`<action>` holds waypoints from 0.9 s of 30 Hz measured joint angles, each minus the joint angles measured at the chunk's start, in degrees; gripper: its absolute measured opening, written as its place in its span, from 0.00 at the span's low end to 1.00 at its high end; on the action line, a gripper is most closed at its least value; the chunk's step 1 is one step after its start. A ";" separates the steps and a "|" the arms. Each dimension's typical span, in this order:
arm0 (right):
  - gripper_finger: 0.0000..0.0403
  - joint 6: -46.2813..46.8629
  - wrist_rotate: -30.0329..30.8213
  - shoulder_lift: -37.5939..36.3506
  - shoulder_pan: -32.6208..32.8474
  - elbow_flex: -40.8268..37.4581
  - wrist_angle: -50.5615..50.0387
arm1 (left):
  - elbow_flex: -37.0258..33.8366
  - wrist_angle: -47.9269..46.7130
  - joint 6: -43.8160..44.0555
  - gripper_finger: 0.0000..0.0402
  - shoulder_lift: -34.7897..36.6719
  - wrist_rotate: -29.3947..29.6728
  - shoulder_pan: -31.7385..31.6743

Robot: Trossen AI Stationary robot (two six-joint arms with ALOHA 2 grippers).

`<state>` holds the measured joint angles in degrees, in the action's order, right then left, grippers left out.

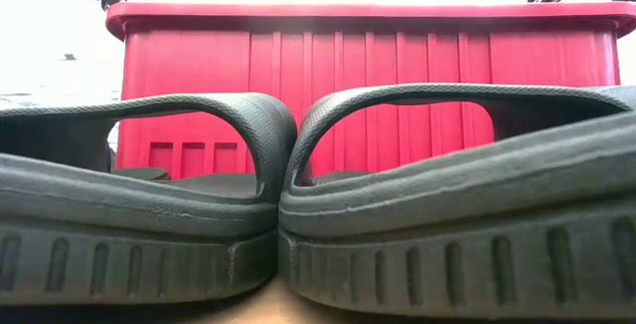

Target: Pick and place slides into bin

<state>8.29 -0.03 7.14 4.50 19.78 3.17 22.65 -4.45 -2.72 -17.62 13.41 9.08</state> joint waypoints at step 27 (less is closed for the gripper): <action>0.00 10.98 -0.02 0.02 0.00 -0.01 0.27 | 0.00 1.49 -0.85 0.06 -0.01 1.51 0.04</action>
<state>19.28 -0.05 7.16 4.51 19.77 3.44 22.65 -2.96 -3.57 -17.63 14.92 9.13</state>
